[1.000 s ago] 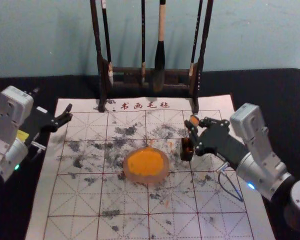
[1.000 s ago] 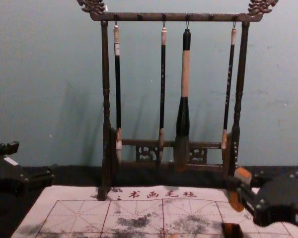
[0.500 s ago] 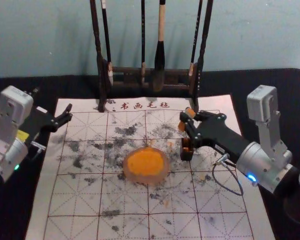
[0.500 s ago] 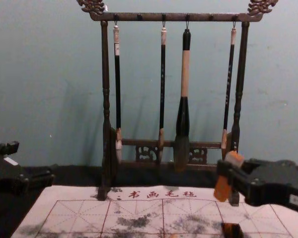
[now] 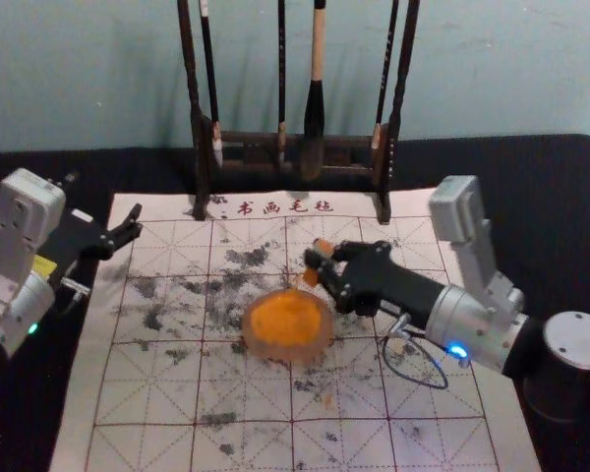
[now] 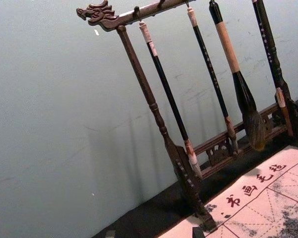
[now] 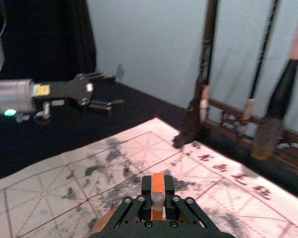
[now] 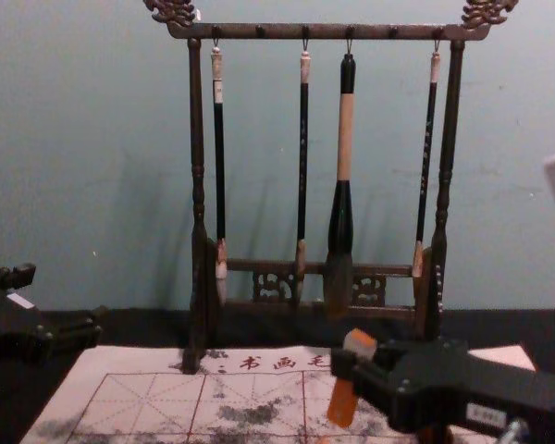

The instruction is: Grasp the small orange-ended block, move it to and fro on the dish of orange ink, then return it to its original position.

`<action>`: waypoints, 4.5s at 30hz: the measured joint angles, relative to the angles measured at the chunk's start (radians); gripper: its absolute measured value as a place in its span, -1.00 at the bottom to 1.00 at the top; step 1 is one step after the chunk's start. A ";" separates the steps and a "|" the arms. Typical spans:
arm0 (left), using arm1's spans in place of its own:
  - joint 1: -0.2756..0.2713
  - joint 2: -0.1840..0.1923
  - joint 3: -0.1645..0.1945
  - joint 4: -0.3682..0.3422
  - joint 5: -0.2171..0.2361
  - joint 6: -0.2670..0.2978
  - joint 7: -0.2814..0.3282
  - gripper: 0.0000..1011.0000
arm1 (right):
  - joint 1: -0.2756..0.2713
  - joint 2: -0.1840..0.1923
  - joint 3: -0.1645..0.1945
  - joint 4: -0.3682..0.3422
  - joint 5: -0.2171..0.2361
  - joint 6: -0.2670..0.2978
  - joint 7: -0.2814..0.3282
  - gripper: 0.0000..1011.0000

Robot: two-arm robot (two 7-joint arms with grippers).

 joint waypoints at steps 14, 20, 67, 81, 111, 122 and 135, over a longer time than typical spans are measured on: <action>0.000 0.000 0.000 0.000 0.000 0.000 0.000 0.98 | 0.075 0.002 -0.082 0.095 -0.013 -0.019 0.057 -0.77; 0.000 0.000 0.000 0.000 0.000 0.000 0.000 0.98 | 0.099 -0.006 -0.102 0.129 -0.019 -0.021 0.061 -0.77; 0.000 0.000 0.000 0.000 0.000 0.000 0.000 0.98 | 0.159 -0.016 -0.152 0.160 -0.045 0.075 0.041 -0.77; 0.000 0.000 0.000 0.000 0.000 0.000 0.000 0.98 | 0.144 -0.003 -0.136 0.140 -0.043 0.078 0.028 -0.77; 0.000 0.000 0.000 0.000 0.000 0.000 0.000 0.98 | 0.088 0.047 -0.152 0.053 -0.019 0.093 0.055 -0.77; 0.000 0.000 0.000 0.000 0.000 0.000 0.000 0.98 | 0.119 0.013 -0.172 0.095 -0.018 0.091 0.059 -0.77; 0.000 0.000 0.000 0.000 0.000 0.000 0.000 0.98 | 0.159 -0.020 -0.174 0.156 -0.036 0.074 0.044 -0.77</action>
